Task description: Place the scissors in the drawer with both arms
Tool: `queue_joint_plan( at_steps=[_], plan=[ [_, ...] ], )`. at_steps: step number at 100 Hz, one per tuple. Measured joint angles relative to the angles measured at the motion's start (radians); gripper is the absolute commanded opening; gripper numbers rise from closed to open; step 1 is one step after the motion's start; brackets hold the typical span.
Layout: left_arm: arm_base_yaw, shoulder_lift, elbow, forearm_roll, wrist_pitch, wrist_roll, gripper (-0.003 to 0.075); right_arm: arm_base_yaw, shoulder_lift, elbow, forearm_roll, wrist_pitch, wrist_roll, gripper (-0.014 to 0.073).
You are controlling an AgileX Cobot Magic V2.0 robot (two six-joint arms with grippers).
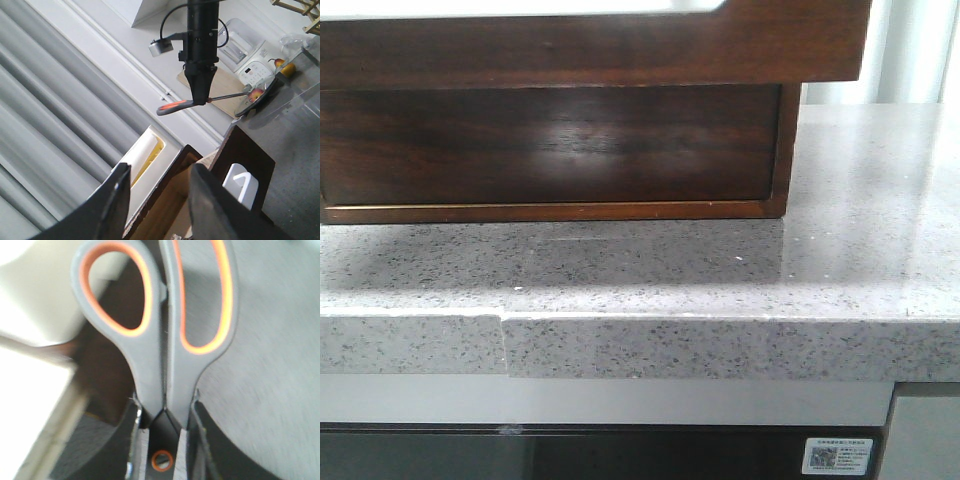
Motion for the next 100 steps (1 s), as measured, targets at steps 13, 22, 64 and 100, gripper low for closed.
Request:
queue_joint_plan(
  at_steps=[13, 22, 64, 100],
  plan=[
    [0.000, 0.000, 0.000, 0.000, 0.004, -0.004, 0.0265, 0.120, -0.041, 0.000, 0.009, -0.023, -0.101, -0.0079],
    [0.000, 0.000, 0.000, 0.000, 0.004, -0.004, 0.0265, 0.216, -0.054, 0.000, 0.010, -0.056, -0.150, -0.0079],
    [0.000, 0.000, 0.000, 0.000, 0.011, -0.006, 0.0265, 0.575, 0.075, 0.000, 0.015, -0.234, -0.493, -0.0079],
    [0.000, 0.000, 0.000, 0.000, 0.012, -0.006, 0.0265, 0.597, 0.248, 0.000, -0.009, -0.335, -0.554, -0.0079]
  ],
)
